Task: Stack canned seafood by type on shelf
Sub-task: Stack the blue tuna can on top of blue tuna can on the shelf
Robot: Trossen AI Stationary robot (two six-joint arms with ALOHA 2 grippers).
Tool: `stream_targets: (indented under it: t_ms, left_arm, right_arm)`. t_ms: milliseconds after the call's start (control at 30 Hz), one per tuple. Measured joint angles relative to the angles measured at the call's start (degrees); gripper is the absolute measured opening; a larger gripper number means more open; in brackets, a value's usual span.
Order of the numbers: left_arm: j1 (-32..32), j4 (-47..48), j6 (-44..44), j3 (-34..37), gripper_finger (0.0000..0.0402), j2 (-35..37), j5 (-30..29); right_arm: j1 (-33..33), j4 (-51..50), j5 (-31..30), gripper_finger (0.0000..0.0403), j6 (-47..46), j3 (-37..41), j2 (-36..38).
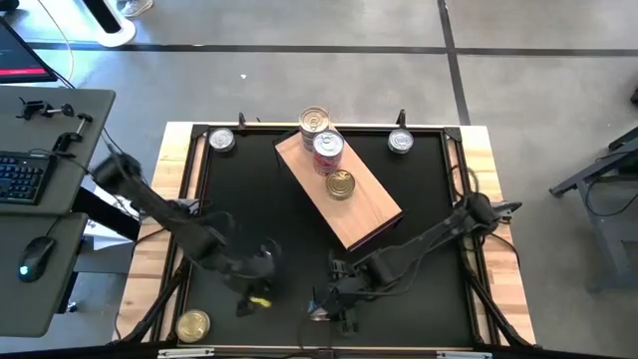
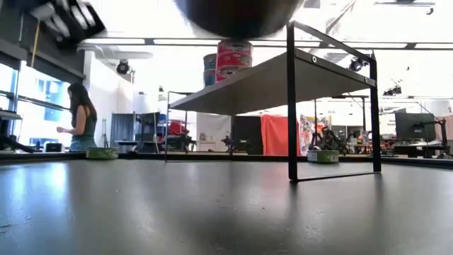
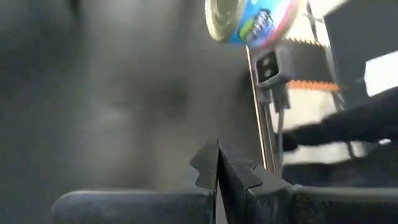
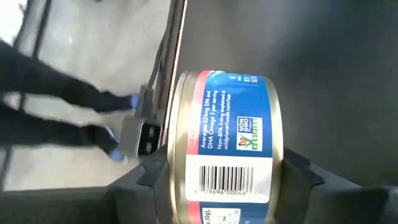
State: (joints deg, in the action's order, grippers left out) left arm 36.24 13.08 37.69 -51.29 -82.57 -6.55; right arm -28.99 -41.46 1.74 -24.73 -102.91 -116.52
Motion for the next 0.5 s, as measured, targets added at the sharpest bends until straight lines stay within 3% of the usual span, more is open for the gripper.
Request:
stream_targets:
  t_ms: [133, 267, 367, 500]
  left_arm:
    - [2.9, 9.8, 0.1, 0.0, 0.0000, 11.3, -14.9]
    - [5.2, 12.1, -0.5, 0.0, 0.0000, 19.3, -29.4]
    - [5.6, 12.5, -1.5, 0.0, 0.0000, 22.3, -32.9]
    - [5.6, 12.4, -1.8, 0.0, 0.0000, 23.4, -33.2]
  right_arm:
    - [0.1, -10.5, -5.6, 0.0171, 4.0, -6.2, 2.9]
    - [1.9, -13.2, -11.2, 0.0171, 5.6, -9.2, 6.9]
    - [4.3, -12.7, -14.1, 0.0171, 5.2, -9.2, 9.7]
    - [8.6, -7.6, -18.5, 0.0171, 3.8, -9.1, 14.1]
